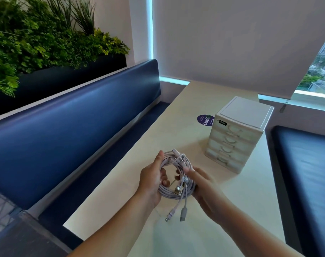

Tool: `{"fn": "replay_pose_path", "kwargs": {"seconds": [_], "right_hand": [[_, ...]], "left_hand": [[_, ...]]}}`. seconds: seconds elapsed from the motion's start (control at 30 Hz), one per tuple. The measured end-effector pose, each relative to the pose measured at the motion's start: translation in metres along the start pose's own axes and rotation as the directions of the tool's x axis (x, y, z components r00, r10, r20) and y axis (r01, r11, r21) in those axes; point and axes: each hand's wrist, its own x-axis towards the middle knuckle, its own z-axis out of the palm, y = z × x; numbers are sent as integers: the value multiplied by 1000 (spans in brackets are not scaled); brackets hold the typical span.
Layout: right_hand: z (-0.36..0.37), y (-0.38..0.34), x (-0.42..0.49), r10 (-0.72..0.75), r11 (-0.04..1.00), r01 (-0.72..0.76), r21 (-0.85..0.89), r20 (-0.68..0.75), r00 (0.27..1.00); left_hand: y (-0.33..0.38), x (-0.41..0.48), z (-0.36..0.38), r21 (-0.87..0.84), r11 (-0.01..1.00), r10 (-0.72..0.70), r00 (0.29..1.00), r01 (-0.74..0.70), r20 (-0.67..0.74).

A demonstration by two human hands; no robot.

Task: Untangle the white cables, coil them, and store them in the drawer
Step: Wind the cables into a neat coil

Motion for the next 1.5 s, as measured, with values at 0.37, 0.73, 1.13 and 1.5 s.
{"fn": "replay_pose_path", "kwargs": {"seconds": [0.37,0.73,1.13,1.5], "right_hand": [[11,13,2,150,979,-166,-114,-137,979],[-5,6,8,248,959,-253,-128,-54,967],[-8,-9,7,238,903,-238,-357,-44,970],[-3,-26,6,215,829,-205,-520,-42,976]], "left_hand": [[-23,5,-11,113,993,44,998,-38,-51],[-26,17,-34,341,930,29,952,-138,306],[-8,12,-30,747,433,121,853,-505,507],[-7,13,-23,682,449,148,801,-577,580]]}}
